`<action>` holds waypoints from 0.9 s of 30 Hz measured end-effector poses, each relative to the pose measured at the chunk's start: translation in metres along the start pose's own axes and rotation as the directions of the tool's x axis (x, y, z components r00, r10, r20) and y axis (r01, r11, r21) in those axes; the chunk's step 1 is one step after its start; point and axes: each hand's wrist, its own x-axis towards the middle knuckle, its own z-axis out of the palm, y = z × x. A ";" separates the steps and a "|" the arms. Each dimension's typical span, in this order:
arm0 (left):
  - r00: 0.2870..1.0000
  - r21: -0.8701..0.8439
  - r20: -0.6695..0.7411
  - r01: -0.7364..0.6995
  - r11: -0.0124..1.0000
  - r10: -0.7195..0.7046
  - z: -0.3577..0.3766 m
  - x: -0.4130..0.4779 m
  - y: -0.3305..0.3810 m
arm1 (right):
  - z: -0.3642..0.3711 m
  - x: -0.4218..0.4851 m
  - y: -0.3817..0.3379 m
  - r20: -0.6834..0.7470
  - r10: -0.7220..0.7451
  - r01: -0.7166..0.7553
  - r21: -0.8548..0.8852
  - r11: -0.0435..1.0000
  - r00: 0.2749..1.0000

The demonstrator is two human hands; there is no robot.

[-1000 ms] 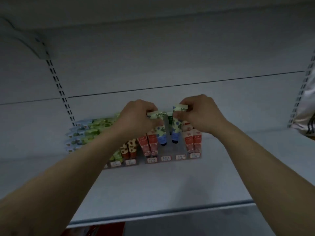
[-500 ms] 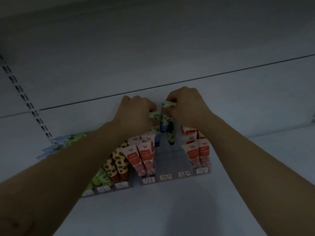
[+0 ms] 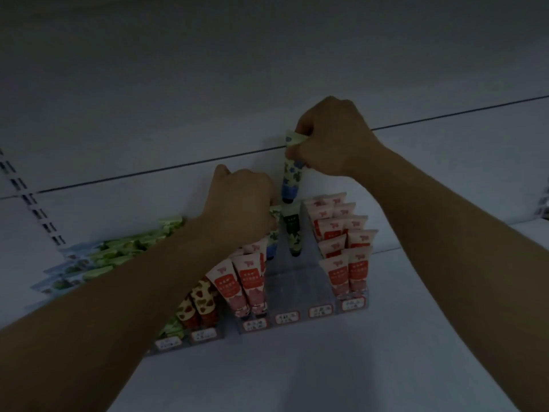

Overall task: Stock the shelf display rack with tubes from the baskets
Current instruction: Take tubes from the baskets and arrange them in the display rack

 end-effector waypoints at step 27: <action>0.986 0.045 0.092 0.137 0.990 -0.141 0.014 -0.004 0.008 | 0.028 0.012 -0.006 0.216 -0.065 0.064 0.012 0.998 0.974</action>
